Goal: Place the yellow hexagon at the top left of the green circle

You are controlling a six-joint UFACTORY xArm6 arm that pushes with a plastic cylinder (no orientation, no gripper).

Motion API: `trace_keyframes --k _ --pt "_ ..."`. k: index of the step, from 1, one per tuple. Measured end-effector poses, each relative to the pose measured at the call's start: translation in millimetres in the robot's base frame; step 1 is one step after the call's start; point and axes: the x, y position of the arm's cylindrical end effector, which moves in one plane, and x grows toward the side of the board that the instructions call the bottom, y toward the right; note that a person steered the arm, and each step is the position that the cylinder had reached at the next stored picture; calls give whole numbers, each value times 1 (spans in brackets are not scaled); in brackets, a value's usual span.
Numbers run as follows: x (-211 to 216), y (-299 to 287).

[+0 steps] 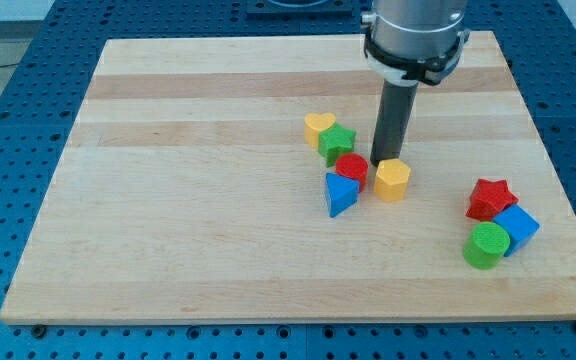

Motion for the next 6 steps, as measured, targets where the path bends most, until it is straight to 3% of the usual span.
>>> trace_keyframes --k 2,4,6 --pt "35 3" --pt "47 -43" --pt "59 17"
